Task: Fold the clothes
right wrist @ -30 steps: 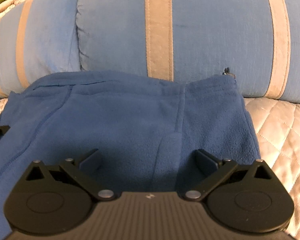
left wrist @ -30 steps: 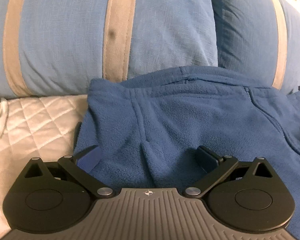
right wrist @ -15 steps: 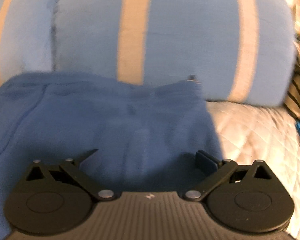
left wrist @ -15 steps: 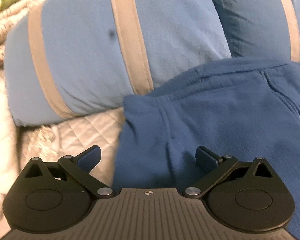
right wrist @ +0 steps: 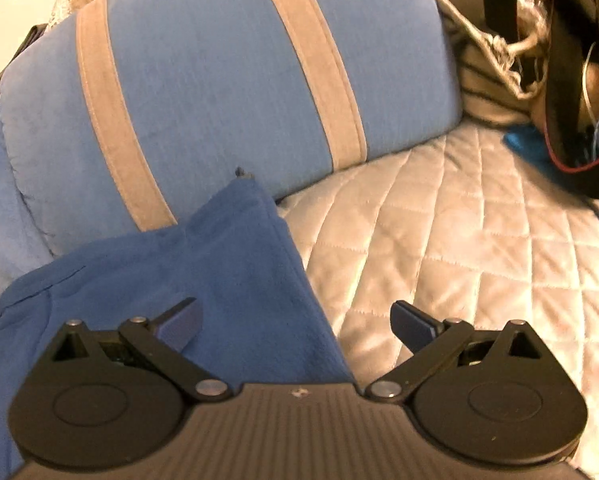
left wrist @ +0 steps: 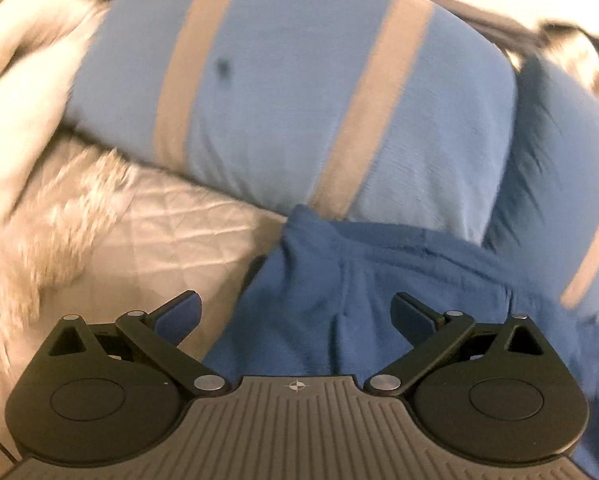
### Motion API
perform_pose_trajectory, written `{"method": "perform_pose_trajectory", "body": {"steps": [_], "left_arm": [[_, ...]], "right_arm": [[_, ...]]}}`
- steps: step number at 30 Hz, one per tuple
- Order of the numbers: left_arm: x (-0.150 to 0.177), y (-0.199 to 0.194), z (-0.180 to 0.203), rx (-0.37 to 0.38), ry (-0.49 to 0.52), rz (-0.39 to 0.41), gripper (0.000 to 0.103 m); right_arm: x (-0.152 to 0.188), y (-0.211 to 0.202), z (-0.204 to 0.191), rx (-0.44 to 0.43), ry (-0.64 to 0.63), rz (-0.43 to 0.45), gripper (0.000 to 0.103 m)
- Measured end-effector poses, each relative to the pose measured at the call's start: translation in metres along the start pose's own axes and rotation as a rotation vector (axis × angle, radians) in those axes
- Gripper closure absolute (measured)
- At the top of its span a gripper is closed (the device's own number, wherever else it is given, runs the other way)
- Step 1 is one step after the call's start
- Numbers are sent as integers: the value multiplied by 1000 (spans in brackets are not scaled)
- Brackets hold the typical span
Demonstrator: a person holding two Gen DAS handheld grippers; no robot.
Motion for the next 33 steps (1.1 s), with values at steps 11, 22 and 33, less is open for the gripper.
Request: {"method": "perform_pose_trajectory", "body": {"steps": [11,22,33], "left_arm": [[-4,33,-58,81,-262,-164,0],[8,61,-36,205,-220,-305,0],[10,76,-52,255,-334,-330,0]], "right_arm": [[9,19,13,-91,47,-102,0],[10,33,14,-230,163,-183,0],[12,40,17,-314,266,-194,1]]}}
Point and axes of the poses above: each gripper's, at about its wrist camera, not at the fingertips, and y roughly the way its jaws point, z to its right, x to its underside, the point moved 3 cm from there along y, roughly the way its jaws point, and after that the axes turned 7 degrees about -y, right-handed, at the moved point
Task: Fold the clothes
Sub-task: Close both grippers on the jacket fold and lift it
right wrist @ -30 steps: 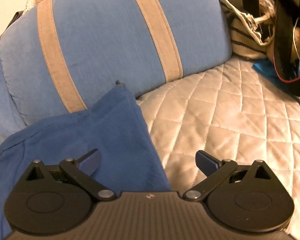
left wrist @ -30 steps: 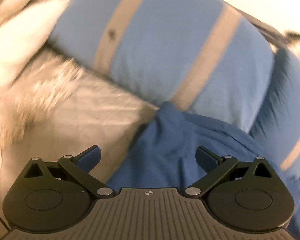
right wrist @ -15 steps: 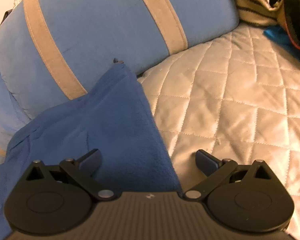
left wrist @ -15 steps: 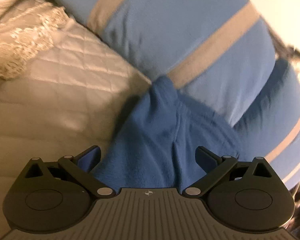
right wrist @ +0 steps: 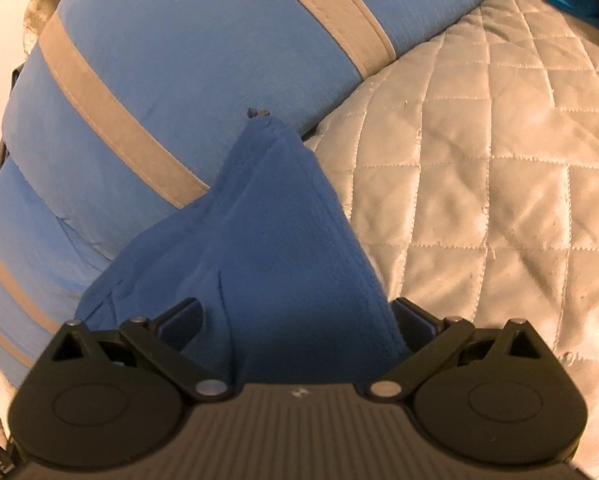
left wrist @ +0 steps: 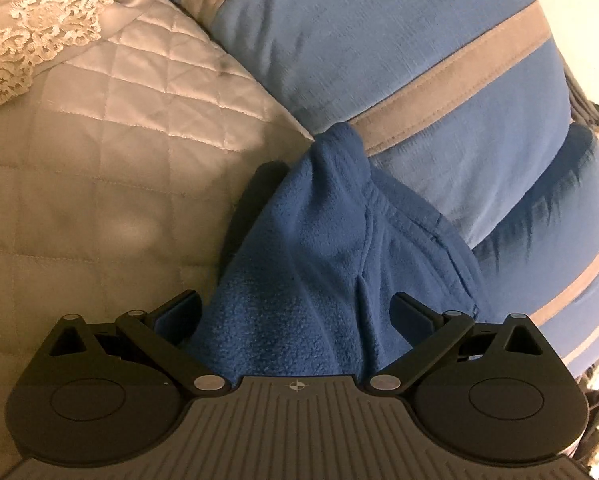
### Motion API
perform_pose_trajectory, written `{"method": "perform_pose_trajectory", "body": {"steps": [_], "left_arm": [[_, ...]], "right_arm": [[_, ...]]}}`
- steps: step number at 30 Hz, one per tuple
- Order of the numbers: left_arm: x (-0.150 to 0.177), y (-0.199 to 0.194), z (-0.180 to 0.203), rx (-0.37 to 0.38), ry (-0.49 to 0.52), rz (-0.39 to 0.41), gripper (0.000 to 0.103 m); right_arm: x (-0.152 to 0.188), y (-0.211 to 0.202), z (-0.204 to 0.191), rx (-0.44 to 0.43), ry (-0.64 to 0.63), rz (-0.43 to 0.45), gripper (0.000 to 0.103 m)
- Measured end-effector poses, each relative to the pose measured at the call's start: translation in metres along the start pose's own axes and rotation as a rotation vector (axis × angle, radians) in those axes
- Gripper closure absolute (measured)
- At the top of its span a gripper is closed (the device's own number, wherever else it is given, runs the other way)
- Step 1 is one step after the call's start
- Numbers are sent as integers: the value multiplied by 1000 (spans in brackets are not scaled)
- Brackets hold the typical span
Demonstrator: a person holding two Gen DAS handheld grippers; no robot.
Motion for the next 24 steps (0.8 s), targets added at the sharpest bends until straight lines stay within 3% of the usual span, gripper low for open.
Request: {"method": "perform_pose_trajectory", "body": {"steps": [9,20,22,24], "left_arm": [[0,5,-8,129,-94,-87,1],[5,11,-7,187,-38,-112,1],[5,11,-7,182,-42,-105,10],[6,11,-10,167,-66,-108,47]], "right_arm": [[1,3,2,-82,45,-38,1],[4,10,-2,-156,13,-50,2],[4,11,-2,-166,18,-47,2],[4,11,-3,-176,23,-44,5]]}}
Point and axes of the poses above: each gripper's, at about its wrist camera, not at the fingertips, and y roughly the way its jaws point, z to its right, x to its underside, the point moved 3 cm from there along y, roughly the way its jaws point, and after that the axes turned 7 degrees about -y, right-handed, at the moved point
